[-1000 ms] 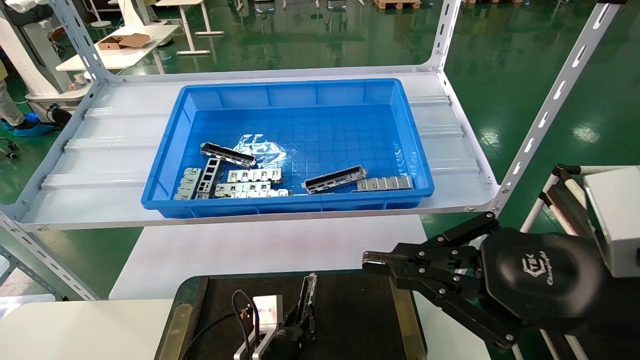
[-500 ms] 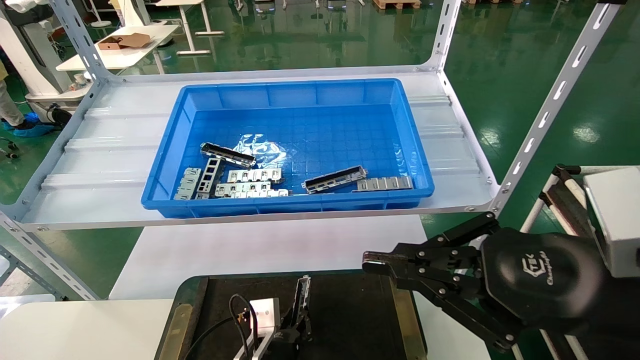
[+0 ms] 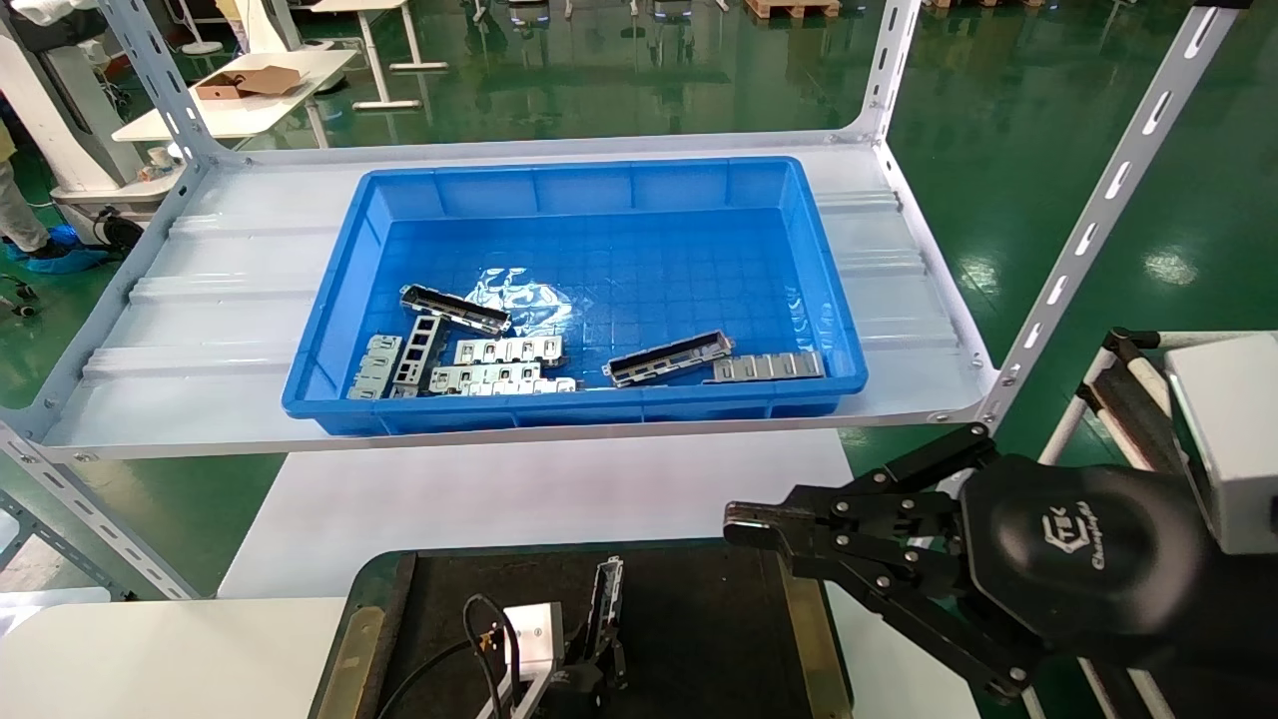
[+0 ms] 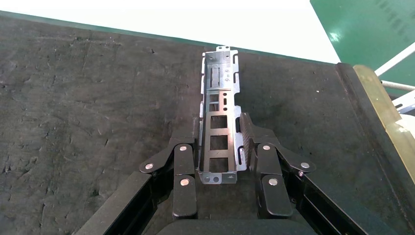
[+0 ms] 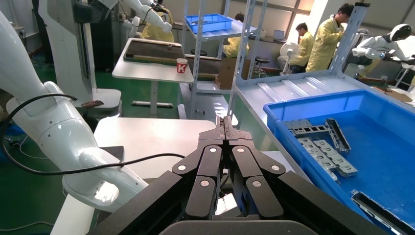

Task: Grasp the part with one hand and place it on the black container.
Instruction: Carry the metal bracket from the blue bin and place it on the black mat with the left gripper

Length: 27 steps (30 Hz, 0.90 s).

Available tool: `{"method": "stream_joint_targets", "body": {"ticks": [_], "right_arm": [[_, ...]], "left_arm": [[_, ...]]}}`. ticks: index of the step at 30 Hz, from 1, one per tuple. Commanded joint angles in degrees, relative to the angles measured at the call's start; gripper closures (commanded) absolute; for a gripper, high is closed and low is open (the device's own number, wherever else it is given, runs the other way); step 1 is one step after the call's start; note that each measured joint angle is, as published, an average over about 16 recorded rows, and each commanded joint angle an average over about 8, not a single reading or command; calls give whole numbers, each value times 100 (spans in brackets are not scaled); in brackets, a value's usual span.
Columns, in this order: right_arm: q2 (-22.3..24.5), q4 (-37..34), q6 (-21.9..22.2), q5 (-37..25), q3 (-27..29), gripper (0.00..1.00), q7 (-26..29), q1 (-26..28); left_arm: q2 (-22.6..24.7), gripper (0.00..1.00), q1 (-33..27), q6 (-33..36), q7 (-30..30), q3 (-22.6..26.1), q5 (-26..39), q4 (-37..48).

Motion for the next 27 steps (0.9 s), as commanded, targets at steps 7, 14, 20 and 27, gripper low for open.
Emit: {"method": "stream_joint_targets", "body": {"ticks": [7,14,20,27], "right_arm": [[0,0,0,0,0,69,0,0],[0,0,0,0,-1,0,0,0],[0,0,0,1,-1,0,0,0],[0,0,0,1,-1,0,-1,0]], "left_arm": [[20,65,13,-41,-51,24,31,16],[25,0,44,-98,-99,52,51,14],[34,0,54,-166,-126,79,48,16],[37,0,18,-200,-160,107,53,-4]]}}
